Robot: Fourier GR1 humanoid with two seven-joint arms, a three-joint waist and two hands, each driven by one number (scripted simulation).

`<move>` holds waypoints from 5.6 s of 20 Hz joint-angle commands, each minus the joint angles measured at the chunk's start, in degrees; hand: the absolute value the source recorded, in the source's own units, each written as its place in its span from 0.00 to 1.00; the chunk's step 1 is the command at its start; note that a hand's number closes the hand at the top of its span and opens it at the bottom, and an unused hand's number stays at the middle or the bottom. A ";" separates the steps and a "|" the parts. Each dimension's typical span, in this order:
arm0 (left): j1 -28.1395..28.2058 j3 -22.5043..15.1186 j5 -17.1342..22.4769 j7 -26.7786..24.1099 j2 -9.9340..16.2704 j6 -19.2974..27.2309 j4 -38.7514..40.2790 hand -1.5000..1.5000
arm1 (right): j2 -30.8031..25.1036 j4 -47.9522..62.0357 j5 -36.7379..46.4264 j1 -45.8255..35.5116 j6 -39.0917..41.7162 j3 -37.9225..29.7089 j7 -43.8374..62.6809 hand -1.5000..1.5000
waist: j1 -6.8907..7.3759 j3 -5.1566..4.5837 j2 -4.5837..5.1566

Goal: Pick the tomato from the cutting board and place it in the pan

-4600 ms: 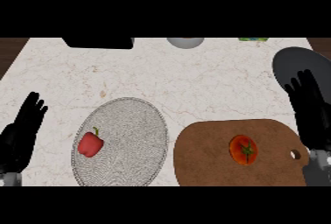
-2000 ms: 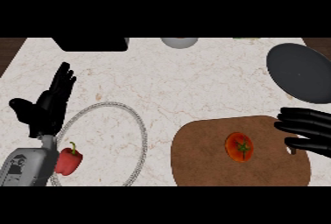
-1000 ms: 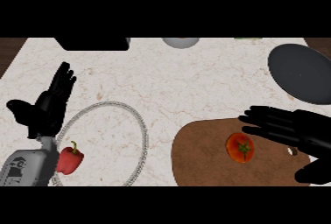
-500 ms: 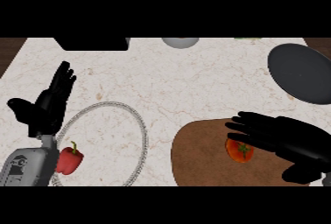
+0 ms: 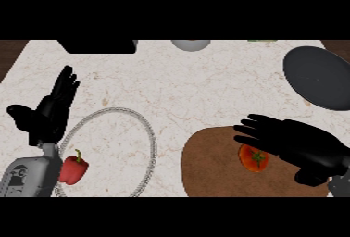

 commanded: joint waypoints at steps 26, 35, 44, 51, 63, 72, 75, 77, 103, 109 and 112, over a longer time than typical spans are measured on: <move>1.61 1.00 -2.69 -0.80 -3.05 -1.36 -1.32 0.50 | 11.16 15.53 21.27 -1.97 -9.07 5.35 -10.90 1.00 | 0.06 0.01 0.02; 0.67 1.26 -2.90 5.53 -2.52 -0.78 -5.20 0.50 | 14.66 12.27 18.07 0.13 -7.40 -1.42 -6.21 1.00 | -0.04 0.02 -0.08; 3.69 4.54 -0.97 -2.03 -0.69 -3.33 -0.38 0.50 | 22.74 -3.15 10.33 11.81 -5.18 -17.70 13.85 1.00 | -2.12 -0.08 -0.44; 4.17 2.00 -2.92 -0.43 -2.61 -1.69 -3.40 0.50 | 26.72 -18.09 -3.30 9.97 3.37 -29.99 20.90 1.00 | -0.97 -0.03 -0.30; -1.21 2.34 -2.71 -0.33 -2.41 -2.50 1.10 0.50 | 19.12 5.86 -21.64 -15.48 6.62 -52.56 32.10 1.00 | 0.13 0.02 0.14; -3.70 1.61 -2.42 1.72 -2.15 -3.53 0.49 0.50 | 4.72 46.01 -10.73 -24.06 -14.76 -52.54 9.26 1.00 | 2.58 0.22 1.18; -1.65 -0.33 -3.60 -0.06 -4.00 -2.92 -0.31 0.50 | 1.52 51.61 -4.61 -25.90 -23.02 -50.99 8.13 1.00 | 3.80 0.25 1.52; -3.60 1.24 -2.48 -0.60 -3.36 -3.33 1.54 0.50 | 3.87 57.26 -2.75 -27.28 -29.65 -50.08 6.28 1.00 | 4.17 0.27 1.87; -5.04 0.66 -3.21 -0.62 -3.97 -2.87 2.10 0.50 | -4.67 89.32 -10.75 -35.63 -18.67 -60.02 -7.30 0.00 | 4.55 0.64 2.53; -3.98 1.13 -2.73 -0.39 -3.80 -2.70 -0.25 0.50 | -8.31 92.54 -17.96 -33.53 -11.32 -67.10 -10.60 0.00 | 3.89 0.65 1.94; -1.08 1.18 -2.49 -1.10 -3.40 -3.61 -0.42 0.50 | -13.74 94.69 -19.41 -31.25 0.40 -68.08 -11.44 0.00 | 2.99 0.57 1.47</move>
